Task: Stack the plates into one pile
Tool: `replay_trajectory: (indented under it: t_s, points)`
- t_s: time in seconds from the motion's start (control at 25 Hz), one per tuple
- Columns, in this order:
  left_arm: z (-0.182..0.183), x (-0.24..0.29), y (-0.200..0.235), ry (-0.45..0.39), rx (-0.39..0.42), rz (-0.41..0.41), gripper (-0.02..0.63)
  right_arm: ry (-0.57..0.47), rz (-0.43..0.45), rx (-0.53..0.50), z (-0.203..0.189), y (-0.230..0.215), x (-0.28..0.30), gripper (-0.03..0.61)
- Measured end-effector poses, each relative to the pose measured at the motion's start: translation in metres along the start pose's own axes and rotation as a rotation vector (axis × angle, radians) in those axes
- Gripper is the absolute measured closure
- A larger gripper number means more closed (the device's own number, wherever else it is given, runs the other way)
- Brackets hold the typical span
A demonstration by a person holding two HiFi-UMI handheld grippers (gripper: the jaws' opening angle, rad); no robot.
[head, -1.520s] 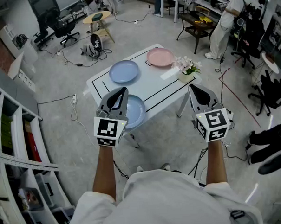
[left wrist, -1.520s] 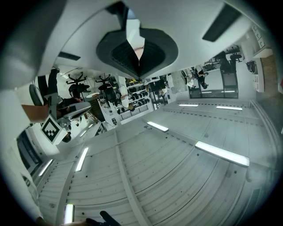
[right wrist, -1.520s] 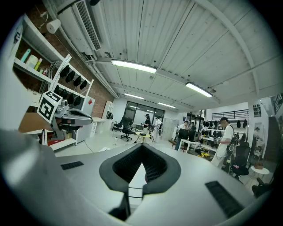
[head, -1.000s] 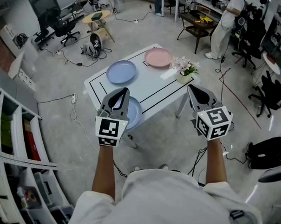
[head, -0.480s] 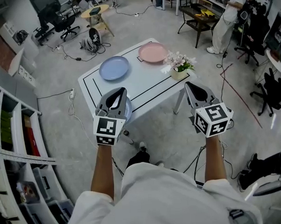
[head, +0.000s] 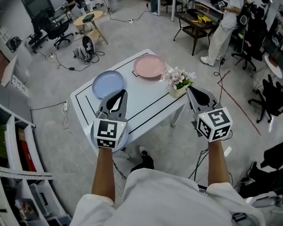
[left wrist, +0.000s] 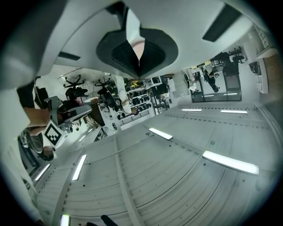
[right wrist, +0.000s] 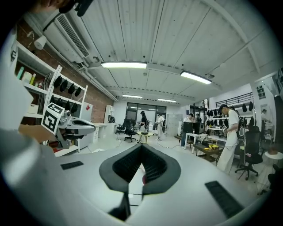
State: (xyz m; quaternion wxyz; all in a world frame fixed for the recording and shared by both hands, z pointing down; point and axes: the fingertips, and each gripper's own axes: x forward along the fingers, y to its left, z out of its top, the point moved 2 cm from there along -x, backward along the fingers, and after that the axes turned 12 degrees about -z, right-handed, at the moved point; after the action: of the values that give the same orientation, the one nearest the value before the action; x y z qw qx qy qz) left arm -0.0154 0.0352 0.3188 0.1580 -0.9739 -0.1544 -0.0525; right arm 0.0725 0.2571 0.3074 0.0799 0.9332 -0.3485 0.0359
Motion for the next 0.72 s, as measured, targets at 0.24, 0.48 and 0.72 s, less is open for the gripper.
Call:
replay_trajectory:
  t_s: [0.24,0.48,0.72]
  points:
    - [0.001,0.056,0.060,-0.009,0.004,-0.024,0.595,0.003,-0.011,-0.022,0.017,-0.015,0.077,0.568]
    - [-0.017,0.099,0.119,0.012,-0.004,-0.028,0.595,-0.001,-0.028,-0.024,0.024,-0.019,0.149,0.565]
    - [-0.049,0.134,0.159,0.055,-0.028,-0.060,0.595,0.043,-0.016,0.002,0.014,-0.022,0.208,0.565]
